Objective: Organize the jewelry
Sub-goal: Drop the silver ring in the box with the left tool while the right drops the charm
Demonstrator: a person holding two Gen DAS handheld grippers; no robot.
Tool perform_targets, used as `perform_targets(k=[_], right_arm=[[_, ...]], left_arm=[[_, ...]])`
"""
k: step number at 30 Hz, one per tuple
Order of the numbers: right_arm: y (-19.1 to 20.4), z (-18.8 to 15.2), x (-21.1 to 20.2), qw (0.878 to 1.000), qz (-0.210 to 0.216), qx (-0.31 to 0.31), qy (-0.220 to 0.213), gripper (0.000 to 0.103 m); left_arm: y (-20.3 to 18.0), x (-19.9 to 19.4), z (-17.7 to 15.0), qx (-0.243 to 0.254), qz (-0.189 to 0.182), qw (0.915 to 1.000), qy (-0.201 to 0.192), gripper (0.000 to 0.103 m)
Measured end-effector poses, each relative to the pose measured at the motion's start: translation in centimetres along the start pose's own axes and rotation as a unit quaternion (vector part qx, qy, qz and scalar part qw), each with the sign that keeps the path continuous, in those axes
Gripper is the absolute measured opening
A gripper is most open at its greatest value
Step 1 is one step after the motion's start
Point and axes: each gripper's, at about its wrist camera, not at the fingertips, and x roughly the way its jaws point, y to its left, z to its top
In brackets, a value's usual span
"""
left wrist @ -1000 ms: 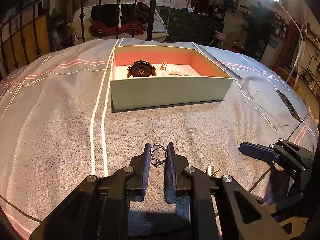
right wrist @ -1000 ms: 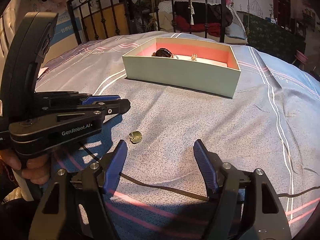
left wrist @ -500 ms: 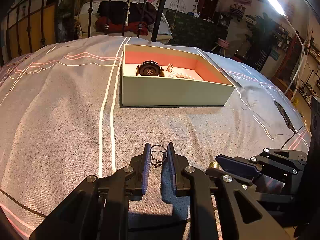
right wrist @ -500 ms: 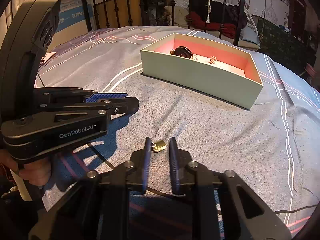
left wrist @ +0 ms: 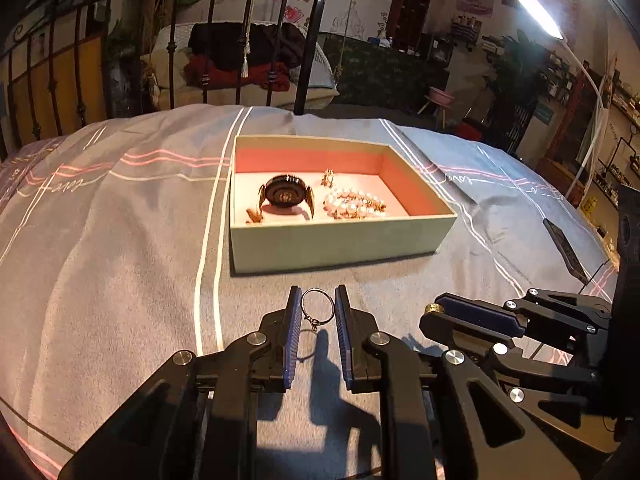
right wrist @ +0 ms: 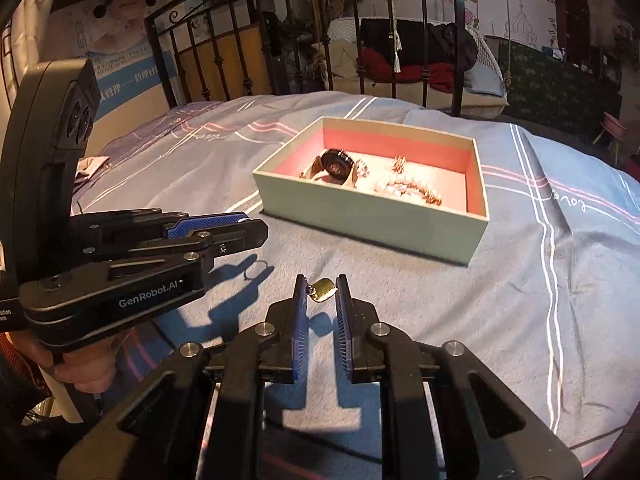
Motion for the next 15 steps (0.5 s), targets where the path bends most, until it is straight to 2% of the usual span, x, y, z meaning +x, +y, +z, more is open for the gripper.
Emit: perform_targets(k=[7, 15], right_arm=[[-2.4, 5.3, 1.0, 0.999, -0.016, 0.003, -0.039, 0.015], [-5.2, 9.7, 3.3, 0.998, -0.038, 0.013, -0.041, 0.015]], left_arm=[[-1.5, 1.1, 5.1, 0.028, 0.008, 0.9992, -0.026, 0.016], [-0.8, 4.8, 10.1, 0.005, 0.015, 0.9999, 0.004, 0.016]])
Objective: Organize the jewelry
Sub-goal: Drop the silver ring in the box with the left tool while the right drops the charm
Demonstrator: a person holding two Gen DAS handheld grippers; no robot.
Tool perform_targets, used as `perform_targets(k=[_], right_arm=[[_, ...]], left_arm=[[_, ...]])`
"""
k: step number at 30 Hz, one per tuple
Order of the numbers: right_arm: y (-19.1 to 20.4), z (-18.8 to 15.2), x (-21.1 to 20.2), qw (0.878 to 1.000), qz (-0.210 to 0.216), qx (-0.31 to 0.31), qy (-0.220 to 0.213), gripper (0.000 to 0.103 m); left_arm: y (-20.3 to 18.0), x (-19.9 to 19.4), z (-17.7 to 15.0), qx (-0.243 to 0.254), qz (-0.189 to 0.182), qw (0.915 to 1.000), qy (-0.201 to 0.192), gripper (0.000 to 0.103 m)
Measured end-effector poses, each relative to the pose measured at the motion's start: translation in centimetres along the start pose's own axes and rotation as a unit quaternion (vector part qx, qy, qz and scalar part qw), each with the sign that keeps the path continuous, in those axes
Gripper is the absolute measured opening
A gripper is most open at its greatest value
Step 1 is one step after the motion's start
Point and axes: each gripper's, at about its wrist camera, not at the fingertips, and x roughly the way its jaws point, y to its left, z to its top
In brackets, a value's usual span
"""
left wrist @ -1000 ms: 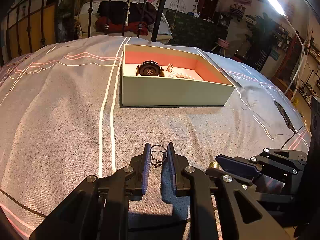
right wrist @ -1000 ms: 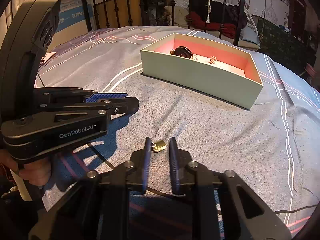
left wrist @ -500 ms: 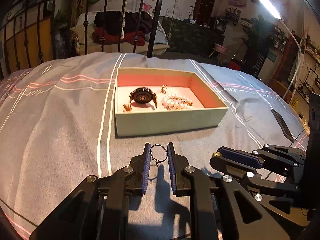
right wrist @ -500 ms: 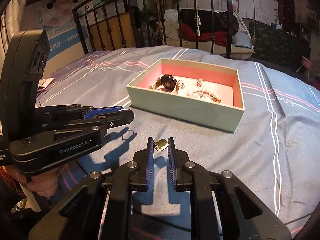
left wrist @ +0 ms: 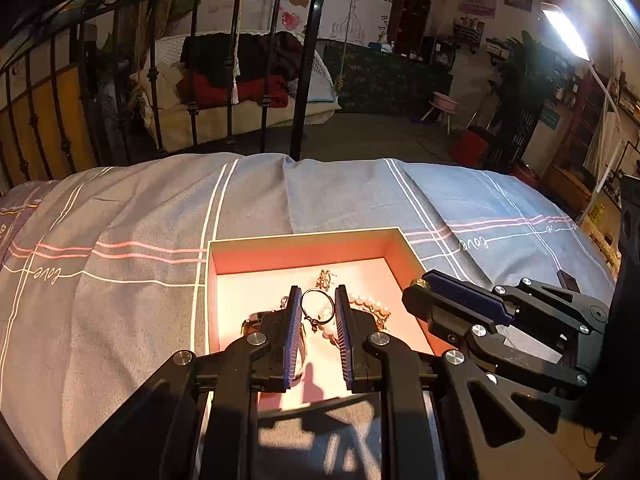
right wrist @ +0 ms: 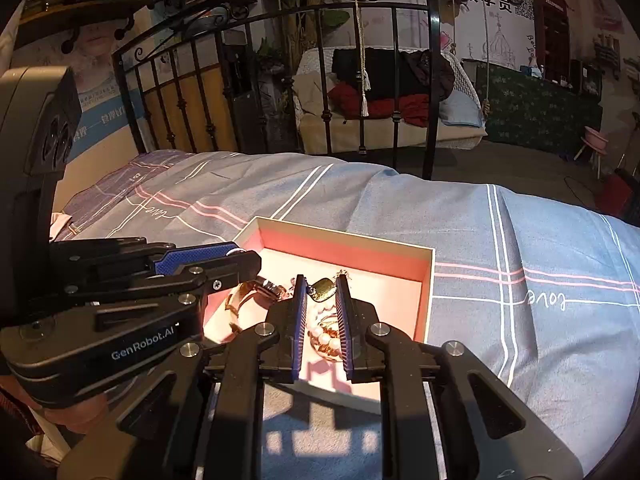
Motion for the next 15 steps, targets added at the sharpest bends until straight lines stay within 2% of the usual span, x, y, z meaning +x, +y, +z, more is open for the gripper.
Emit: perform_targets(k=[7, 15], right_arm=[[-1.7, 0.8, 2.1, 1.0, -0.014, 0.011, 0.016, 0.015], [-2.5, 0.2, 4.3, 0.999, -0.014, 0.018, 0.047, 0.016]], left_arm=[[0.3, 2.2, 1.9, -0.005, 0.007, 0.9997, 0.022, 0.016], [0.6, 5.4, 2.0, -0.009, 0.022, 0.9979, 0.061, 0.016]])
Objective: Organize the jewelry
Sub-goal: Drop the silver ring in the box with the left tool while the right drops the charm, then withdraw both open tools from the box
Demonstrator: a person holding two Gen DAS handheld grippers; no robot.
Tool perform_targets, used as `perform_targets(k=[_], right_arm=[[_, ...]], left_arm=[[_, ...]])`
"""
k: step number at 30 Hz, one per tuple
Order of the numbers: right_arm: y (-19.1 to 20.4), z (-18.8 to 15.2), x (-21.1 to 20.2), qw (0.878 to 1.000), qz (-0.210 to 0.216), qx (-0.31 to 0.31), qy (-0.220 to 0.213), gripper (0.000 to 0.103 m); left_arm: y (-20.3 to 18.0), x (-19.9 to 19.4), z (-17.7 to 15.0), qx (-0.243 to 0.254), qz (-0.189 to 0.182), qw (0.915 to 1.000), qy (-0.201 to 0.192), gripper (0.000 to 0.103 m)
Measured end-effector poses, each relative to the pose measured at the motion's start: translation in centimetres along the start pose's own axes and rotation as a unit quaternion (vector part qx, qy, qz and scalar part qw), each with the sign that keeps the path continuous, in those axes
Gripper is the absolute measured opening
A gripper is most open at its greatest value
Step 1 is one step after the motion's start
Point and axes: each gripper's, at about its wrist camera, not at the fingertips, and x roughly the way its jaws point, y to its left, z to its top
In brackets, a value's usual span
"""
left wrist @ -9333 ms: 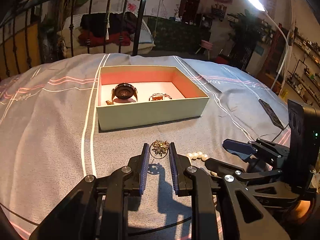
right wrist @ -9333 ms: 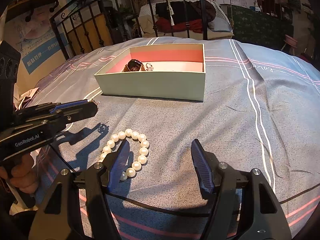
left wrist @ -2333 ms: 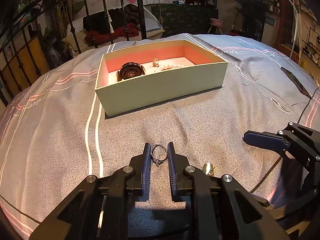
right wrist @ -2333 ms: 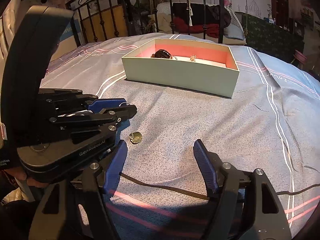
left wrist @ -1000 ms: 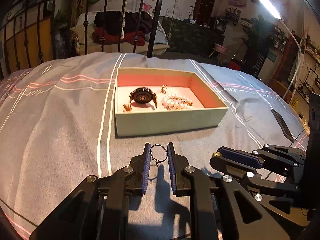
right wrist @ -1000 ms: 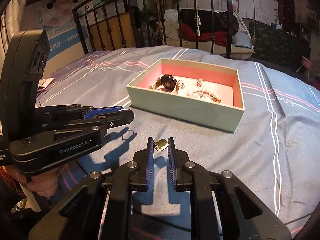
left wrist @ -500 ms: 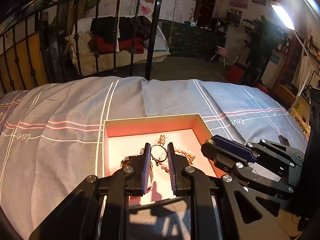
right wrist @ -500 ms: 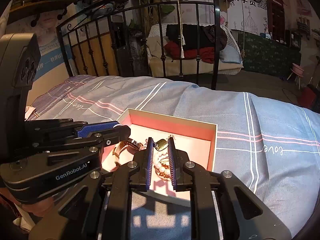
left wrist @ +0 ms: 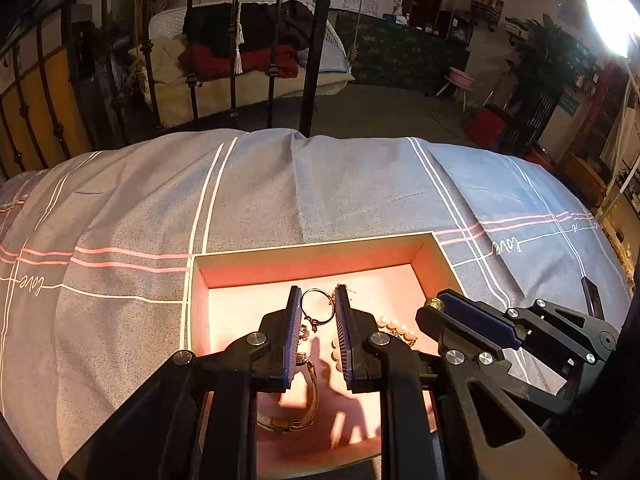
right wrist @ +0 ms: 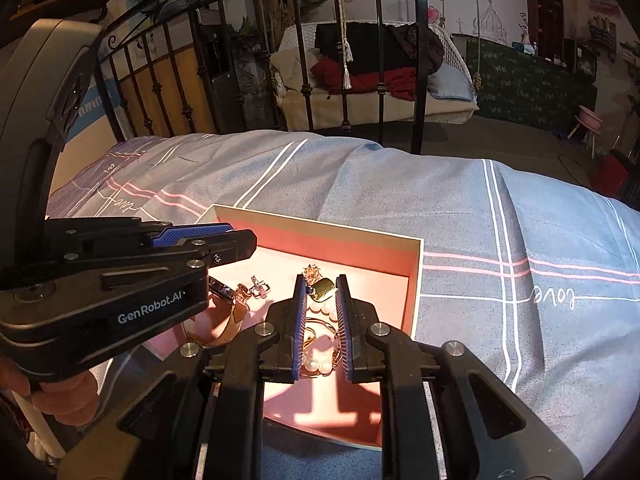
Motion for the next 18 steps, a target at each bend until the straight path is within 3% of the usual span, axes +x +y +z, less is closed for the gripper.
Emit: perform_targets(k=[6, 18], right_arm=[[-0.1, -0.5, 1.6, 1.0, 0.004, -0.002, 0.022, 0.016], [0.3, -1.1, 2.8, 0.999, 0.011, -0.01, 0.039, 0.016]], left_arm=[[0.5, 2.4, 0.0, 0.002, 0.024, 0.9994, 0.026, 0.017], [0.7, 3.4, -0.3, 0.012, 0.045, 0.9982, 0.037, 0.017]])
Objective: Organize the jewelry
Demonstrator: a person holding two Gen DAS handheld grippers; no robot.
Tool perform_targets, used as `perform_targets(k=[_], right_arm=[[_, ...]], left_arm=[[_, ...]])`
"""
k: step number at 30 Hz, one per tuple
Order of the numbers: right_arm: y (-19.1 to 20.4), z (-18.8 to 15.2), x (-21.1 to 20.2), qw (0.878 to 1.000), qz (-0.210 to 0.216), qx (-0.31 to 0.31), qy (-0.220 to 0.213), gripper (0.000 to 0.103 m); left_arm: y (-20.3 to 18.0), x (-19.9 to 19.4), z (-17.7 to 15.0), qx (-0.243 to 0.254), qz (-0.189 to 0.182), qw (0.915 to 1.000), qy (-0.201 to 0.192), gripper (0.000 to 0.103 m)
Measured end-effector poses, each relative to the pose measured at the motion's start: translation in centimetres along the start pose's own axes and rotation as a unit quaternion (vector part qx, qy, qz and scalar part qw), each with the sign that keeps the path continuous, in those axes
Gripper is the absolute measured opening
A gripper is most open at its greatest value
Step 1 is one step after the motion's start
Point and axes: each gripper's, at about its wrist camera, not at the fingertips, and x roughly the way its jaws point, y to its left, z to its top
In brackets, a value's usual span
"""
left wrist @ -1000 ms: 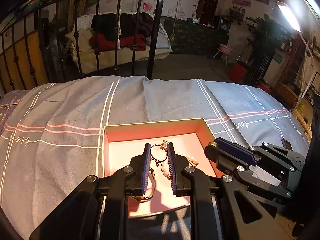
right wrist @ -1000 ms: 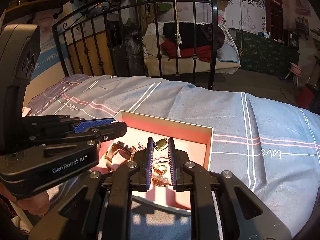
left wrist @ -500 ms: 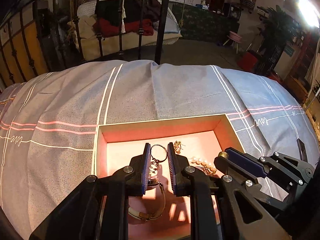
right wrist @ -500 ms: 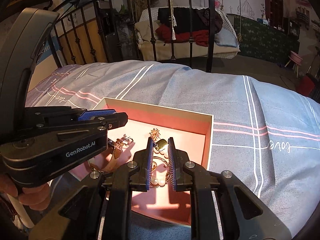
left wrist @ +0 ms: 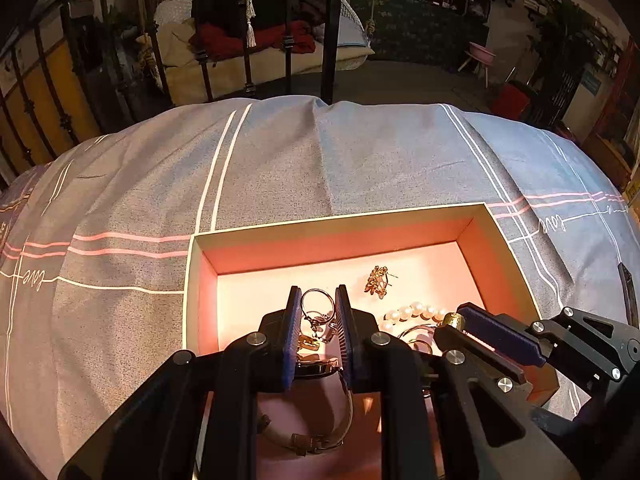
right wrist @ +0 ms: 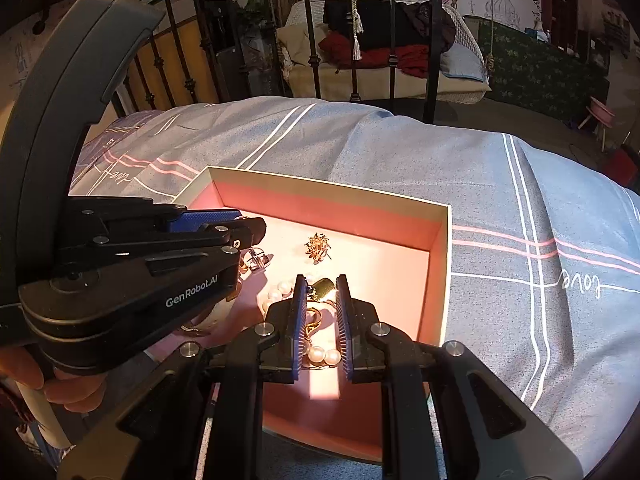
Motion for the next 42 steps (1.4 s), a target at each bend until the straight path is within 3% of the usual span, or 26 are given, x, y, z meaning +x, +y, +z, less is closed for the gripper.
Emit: perform_targets(k=[3, 6, 7, 8, 9, 10, 12, 14, 15, 17, 20, 25, 29, 42], right_arm=[[0.5, -0.2, -0.1, 1.0, 0.001, -0.01, 0.002, 0.016], [1.2, -0.4, -0.4, 1.0, 0.004, -0.02, 0.006, 0.017], [1.4, -0.5, -0.5, 1.0, 0.005, -0.024, 0.008, 0.031], [1.7, -0.6, -0.8, 1.0, 0.001, -0.027, 0.007, 0.043], [2.0, -0.7, -1.3, 0.999, -0.006, -0.031, 0.001, 0.067], [2.3, -0.8, -1.9, 0.999, -0.013, -0.038, -0.009, 0.076], [2.9, -1.0, -2.9, 0.999, -0.019, -0.046, -0.017, 0.078], [3.3, -1.7, -4.1, 0.998, -0.029, -0.049, -0.023, 0.095], [3.4, -2.3, -4.8, 0.998, -0.035, -0.052, -0.03, 0.098], [3.6, -3.7, -5.9, 0.997, -0.038, -0.055, -0.039, 0.098], [3.5, -6.4, -8.3, 0.991, -0.081, -0.051, -0.091, 0.098], [2.8, -10.1, -14.5, 0.971, -0.111, -0.007, -0.213, 0.098], [2.5, -11.9, -18.1, 0.959, -0.101, 0.015, -0.265, 0.098], [3.5, -12.9, -21.7, 0.951, -0.09, 0.016, -0.296, 0.098]], left_arm=[[-0.1, -0.2, 0.0, 0.001, 0.006, 1.0, 0.001, 0.021], [0.2, -0.8, -0.1, -0.006, 0.016, 0.9998, -0.006, 0.044], [0.4, -1.2, -0.2, -0.01, 0.017, 0.9998, -0.009, 0.055], [0.6, -1.6, -0.3, -0.014, 0.016, 0.9997, -0.013, 0.059], [0.7, -2.0, -0.4, -0.018, 0.016, 0.9996, -0.016, 0.061], [0.9, -2.5, -0.5, -0.022, 0.017, 0.9994, -0.019, 0.066], [1.3, -3.7, -0.8, -0.03, 0.011, 0.9991, -0.028, 0.071], [1.5, -5.4, -1.6, -0.036, 0.0, 0.9986, -0.038, 0.079], [1.5, -6.5, -2.2, -0.038, -0.011, 0.9981, -0.048, 0.082], [1.2, -9.0, -4.0, -0.028, -0.034, 0.9959, -0.079, 0.09], [0.5, -13.4, -7.7, -0.016, -0.033, 0.986, -0.163, 0.096], [-0.7, -17.6, -13.8, -0.001, 0.01, 0.9677, -0.252, 0.096], [-0.7, -19.3, -16.6, -0.003, 0.029, 0.9598, -0.279, 0.096], [0.0, -21.1, -18.6, -0.014, 0.052, 0.9536, -0.296, 0.096]])
